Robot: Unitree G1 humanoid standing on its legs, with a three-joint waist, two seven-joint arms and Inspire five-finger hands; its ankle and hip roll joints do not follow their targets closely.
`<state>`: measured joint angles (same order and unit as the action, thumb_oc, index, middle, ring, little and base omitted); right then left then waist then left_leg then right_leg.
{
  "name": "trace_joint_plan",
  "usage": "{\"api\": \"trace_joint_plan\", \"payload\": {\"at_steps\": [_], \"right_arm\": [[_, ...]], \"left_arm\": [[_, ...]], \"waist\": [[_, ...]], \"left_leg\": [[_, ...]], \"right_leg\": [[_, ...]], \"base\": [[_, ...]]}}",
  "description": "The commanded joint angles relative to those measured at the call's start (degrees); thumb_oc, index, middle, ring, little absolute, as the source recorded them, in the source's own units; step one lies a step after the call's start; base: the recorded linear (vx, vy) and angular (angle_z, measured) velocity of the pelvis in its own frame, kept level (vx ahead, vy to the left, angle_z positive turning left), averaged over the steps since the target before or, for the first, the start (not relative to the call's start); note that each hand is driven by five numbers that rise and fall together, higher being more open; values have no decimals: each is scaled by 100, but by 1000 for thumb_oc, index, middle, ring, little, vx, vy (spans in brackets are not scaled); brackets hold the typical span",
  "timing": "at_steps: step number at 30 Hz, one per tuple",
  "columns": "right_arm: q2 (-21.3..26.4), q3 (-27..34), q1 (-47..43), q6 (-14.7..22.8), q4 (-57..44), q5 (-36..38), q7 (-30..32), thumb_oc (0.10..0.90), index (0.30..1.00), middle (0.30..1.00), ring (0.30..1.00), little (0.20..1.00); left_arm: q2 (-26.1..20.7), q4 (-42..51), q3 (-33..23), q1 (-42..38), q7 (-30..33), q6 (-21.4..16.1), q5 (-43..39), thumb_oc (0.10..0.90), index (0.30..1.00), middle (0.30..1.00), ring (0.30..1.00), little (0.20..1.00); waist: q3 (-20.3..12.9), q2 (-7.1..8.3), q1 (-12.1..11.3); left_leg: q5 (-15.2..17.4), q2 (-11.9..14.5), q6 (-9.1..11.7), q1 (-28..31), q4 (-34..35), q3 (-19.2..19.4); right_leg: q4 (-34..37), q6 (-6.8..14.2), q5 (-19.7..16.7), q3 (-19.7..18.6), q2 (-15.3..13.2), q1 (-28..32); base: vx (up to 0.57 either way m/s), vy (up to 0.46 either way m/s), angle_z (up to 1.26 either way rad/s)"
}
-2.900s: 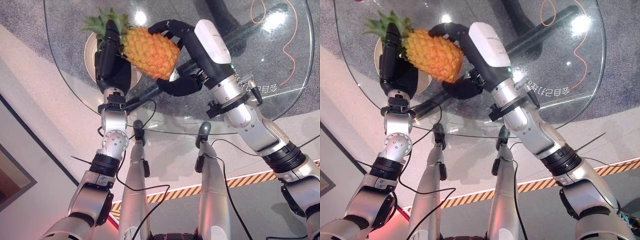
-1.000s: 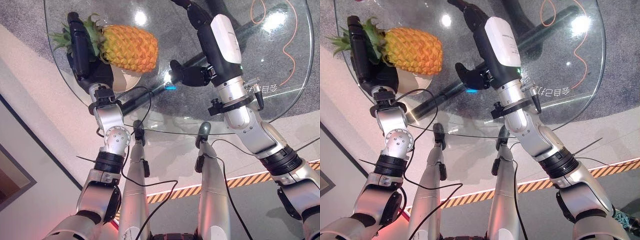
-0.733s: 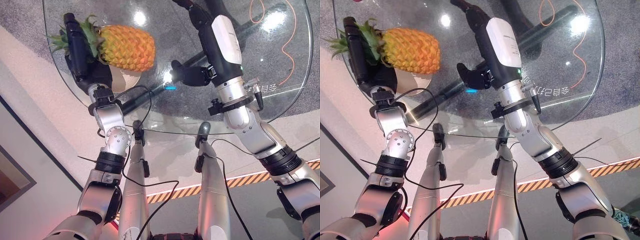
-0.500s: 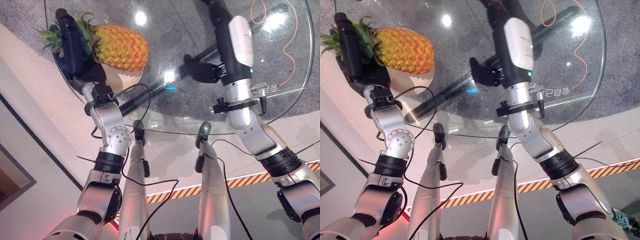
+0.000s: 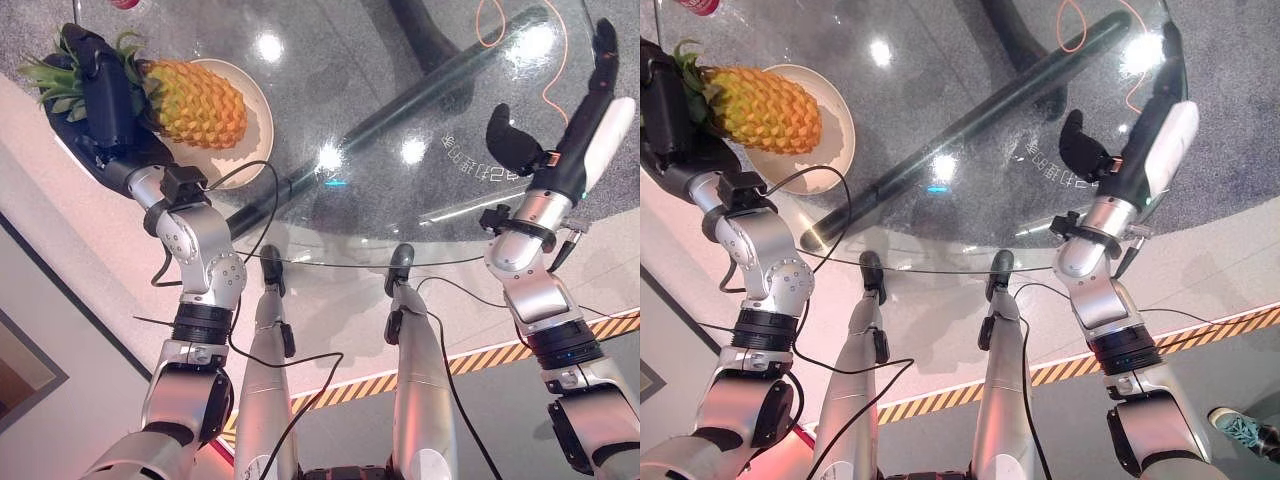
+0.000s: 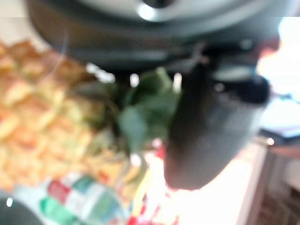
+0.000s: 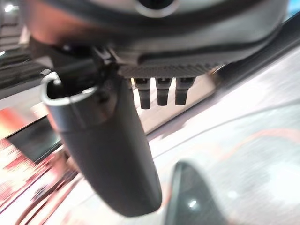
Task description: Pick up the fruit to the plate
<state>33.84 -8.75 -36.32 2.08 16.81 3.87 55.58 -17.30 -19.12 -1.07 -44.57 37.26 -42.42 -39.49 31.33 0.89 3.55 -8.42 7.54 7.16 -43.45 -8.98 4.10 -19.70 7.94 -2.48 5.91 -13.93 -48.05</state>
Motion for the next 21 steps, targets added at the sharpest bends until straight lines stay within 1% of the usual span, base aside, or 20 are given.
{"api": "trace_joint_plan", "payload": {"at_steps": [1,6,7,9,12,15,18,19,20,21], "right_arm": [[171,604,-176,560,40,667,716,800,900,900,900,900],[178,849,-158,872,979,1711,933,800,900,900,900,900],[191,893,-159,943,1227,2032,986,800,900,900,900,900],[195,904,-196,1036,1640,2263,1058,800,900,900,900,900],[224,872,-262,1095,2139,2712,1086,800,900,900,900,900],[242,832,-324,1034,2573,3124,1109,800,900,900,900,900],[241,874,-365,1066,3094,3402,871,800,900,900,900,900],[245,894,-364,1047,3379,3513,705,800,900,900,900,900],[258,901,-391,1064,3545,3561,586,800,900,900,900,900],[264,876,-388,968,3891,3794,299,800,900,900,900,900]], "left_arm": [[-718,140,-187,-764,103,-1039,919,100,300,300,300,200],[-981,-257,-62,-996,682,-1084,1601,100,300,300,300,200],[-1062,-354,-28,-1044,822,-1075,1746,100,300,300,300,200],[-1136,-485,54,-1132,998,-1043,1937,100,300,300,300,200],[-1285,-685,188,-1278,1155,-974,2091,100,300,300,300,200],[-1431,-883,303,-1421,1316,-954,2146,100,300,300,300,200],[-1511,-1057,371,-1534,1442,-970,2222,100,300,300,300,200],[-1552,-1137,398,-1566,1506,-938,2304,100,300,300,300,200],[-1577,-1178,424,-1615,1553,-934,2347,100,300,300,300,200],[-1637,-1276,488,-1676,1651,-897,2416,100,300,300,300,200]], "waist": [[-154,253,-48],[-154,293,-62],[-154,302,-70],[-154,313,-83],[-154,335,-92],[-154,353,-97],[-154,358,-98],[-154,355,-109],[-154,357,-109],[-154,352,-121]], "left_leg": [[539,-83,18,16,-273,113],[547,-48,34,35,-252,136],[550,-41,37,34,-250,139],[559,-32,45,23,-264,130],[580,-12,51,1,-302,118],[610,6,53,-30,-337,109],[575,3,40,-78,-352,104],[630,17,52,-30,-368,96],[585,6,38,-74,-359,96],[637,18,41,-42,-381,85]], "right_leg": [[811,64,-219,349,182,453],[828,60,-225,364,199,482],[838,56,-233,372,203,487],[842,55,-241,378,212,484],[845,50,-254,395,220,476],[863,43,-254,394,231,466],[871,28,-287,398,232,435],[855,39,-238,399,244,486],[874,30,-281,399,240,448],[861,38,-242,394,255,482]], "base": [[0,0,0],[-5,-4,-2],[0,0,0],[-6,-16,0],[-11,-35,0],[-6,-27,0],[0,0,0],[0,0,0],[0,0,0],[0,0,0]]}}
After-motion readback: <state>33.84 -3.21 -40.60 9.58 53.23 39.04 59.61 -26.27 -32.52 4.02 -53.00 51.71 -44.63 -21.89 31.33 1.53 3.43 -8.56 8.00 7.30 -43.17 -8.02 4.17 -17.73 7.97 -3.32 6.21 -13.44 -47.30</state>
